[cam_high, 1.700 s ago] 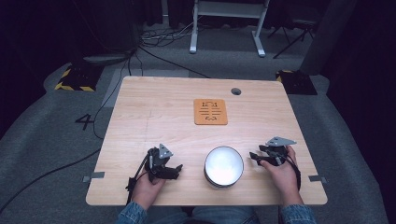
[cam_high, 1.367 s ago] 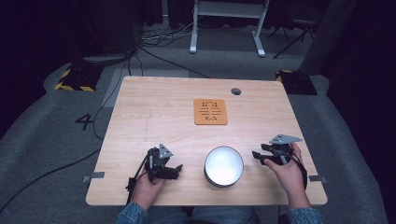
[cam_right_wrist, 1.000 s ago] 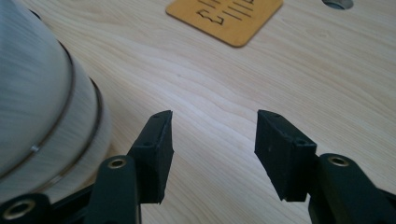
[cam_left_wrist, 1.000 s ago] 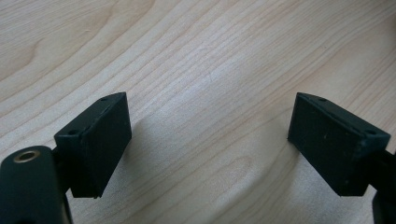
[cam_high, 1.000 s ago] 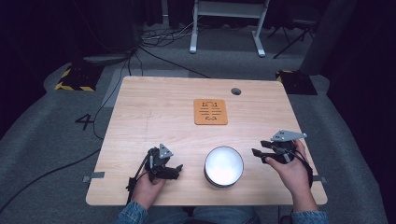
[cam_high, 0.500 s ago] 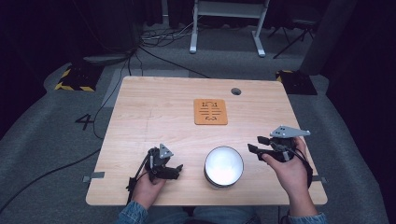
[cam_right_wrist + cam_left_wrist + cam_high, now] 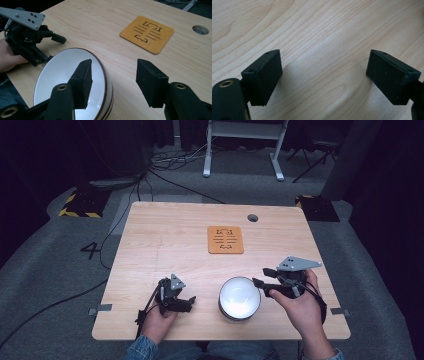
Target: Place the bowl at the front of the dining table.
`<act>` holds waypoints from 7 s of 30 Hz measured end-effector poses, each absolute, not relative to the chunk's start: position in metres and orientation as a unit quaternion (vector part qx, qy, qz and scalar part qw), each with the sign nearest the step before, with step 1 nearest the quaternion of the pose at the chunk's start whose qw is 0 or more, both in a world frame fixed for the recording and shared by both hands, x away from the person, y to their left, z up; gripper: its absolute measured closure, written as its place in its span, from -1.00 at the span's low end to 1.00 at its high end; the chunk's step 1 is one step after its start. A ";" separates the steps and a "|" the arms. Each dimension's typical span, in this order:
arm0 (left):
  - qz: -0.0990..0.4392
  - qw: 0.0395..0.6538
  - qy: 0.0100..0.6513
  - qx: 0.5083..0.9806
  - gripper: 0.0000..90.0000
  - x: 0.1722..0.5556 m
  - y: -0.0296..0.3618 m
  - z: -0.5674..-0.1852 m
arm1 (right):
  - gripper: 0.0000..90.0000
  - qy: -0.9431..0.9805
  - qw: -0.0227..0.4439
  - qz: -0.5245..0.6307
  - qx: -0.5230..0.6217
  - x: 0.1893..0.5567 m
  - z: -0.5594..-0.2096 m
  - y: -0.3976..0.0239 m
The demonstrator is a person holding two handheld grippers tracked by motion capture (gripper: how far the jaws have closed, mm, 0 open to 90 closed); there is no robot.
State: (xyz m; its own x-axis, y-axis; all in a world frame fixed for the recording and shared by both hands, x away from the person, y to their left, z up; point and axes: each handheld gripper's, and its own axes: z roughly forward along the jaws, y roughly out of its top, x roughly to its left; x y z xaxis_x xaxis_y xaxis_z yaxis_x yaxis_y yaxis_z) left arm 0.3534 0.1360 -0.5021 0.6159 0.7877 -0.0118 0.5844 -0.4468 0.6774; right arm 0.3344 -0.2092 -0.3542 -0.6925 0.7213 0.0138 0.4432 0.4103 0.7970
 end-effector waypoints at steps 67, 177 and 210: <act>0.156 0.330 0.405 0.838 -0.70 0.353 0.137 -0.502 | 0.84 0.868 0.127 0.338 0.340 0.380 -0.341 -0.166; 0.155 0.331 0.407 0.837 -0.70 0.355 0.136 -0.502 | 0.85 0.734 0.086 0.276 0.615 0.633 -0.429 -0.145; 0.157 0.332 0.407 0.836 -0.70 0.356 0.135 -0.502 | 0.31 0.712 0.083 0.312 0.623 0.634 -0.441 -0.155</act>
State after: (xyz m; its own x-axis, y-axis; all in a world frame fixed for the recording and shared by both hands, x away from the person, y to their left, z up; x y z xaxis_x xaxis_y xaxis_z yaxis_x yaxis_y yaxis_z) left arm 0.3555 0.1352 -0.5021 0.6196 0.7849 -0.0083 0.5768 -0.4481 0.6830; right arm 0.6337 -0.1553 -0.4409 -0.2091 0.9395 0.2714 0.8363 0.0280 0.5475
